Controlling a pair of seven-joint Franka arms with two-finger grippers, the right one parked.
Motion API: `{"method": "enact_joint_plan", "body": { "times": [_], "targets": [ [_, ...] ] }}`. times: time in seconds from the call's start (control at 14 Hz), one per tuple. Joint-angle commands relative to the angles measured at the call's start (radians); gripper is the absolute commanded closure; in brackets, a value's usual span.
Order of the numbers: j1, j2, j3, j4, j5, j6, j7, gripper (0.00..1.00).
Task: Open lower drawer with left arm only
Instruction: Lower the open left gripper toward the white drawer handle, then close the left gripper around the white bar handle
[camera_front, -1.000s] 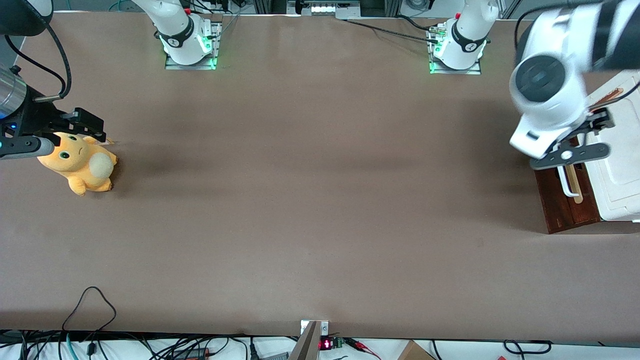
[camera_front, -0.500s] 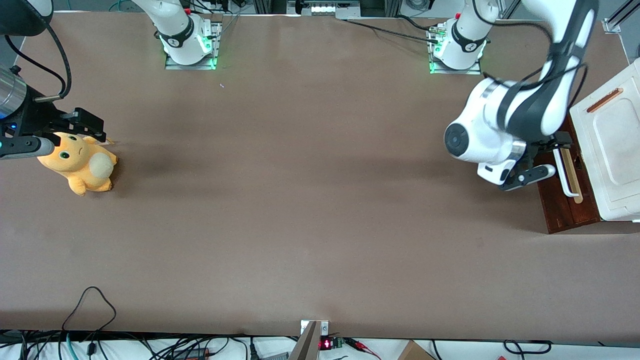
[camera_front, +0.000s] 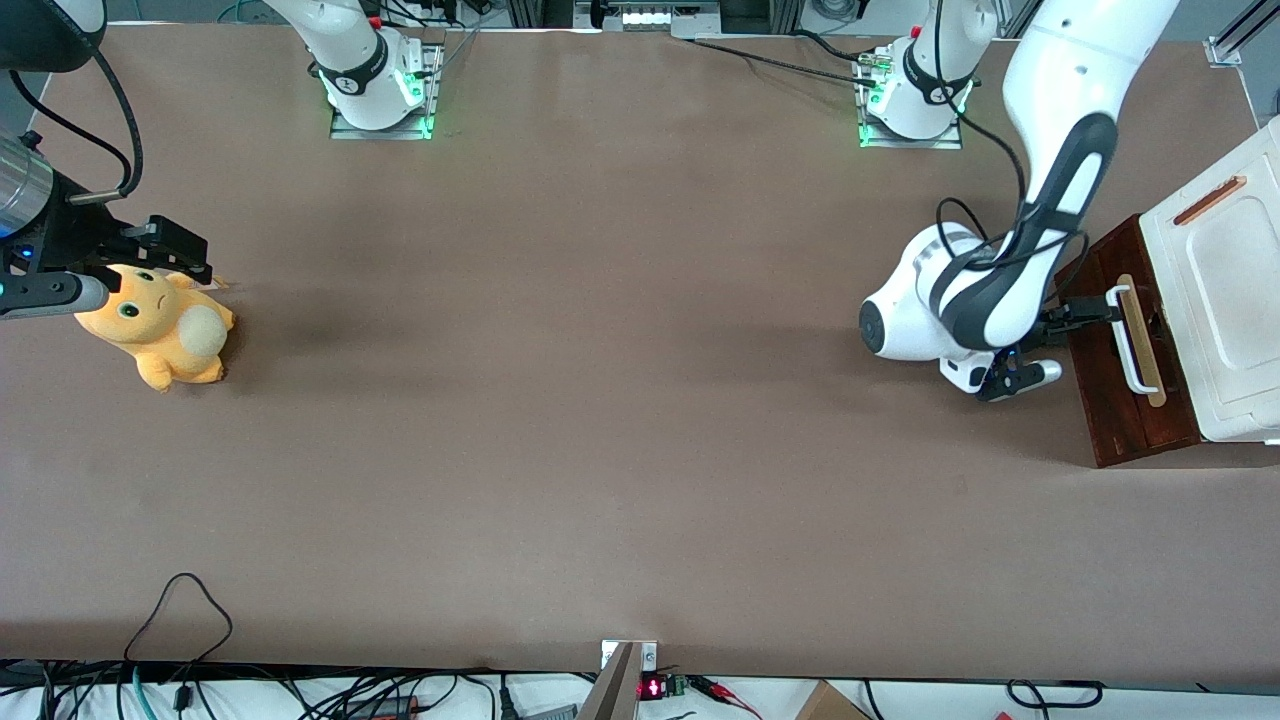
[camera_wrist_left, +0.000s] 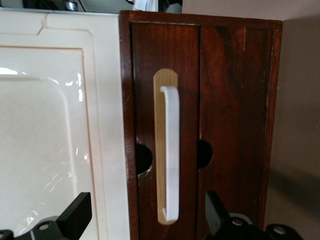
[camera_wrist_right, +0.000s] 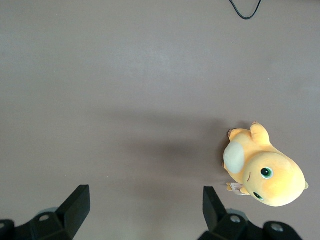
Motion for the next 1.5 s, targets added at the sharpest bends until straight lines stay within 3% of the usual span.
{"method": "enact_joint_plan", "body": {
  "times": [0.0,0.79,1.07,1.21,1.43],
  "targets": [
    [0.002,0.075,-0.002,0.019,0.049,-0.037,-0.039,0.01],
    [0.045,0.153,0.039,0.02,0.184,-0.106,-0.1,0.08],
    [0.054,0.152,0.064,0.02,0.216,-0.087,-0.074,0.23],
    [0.054,0.152,0.064,0.02,0.215,-0.087,-0.074,0.4],
    [0.054,0.155,0.065,0.022,0.216,-0.086,-0.074,0.49]
  ]
}}
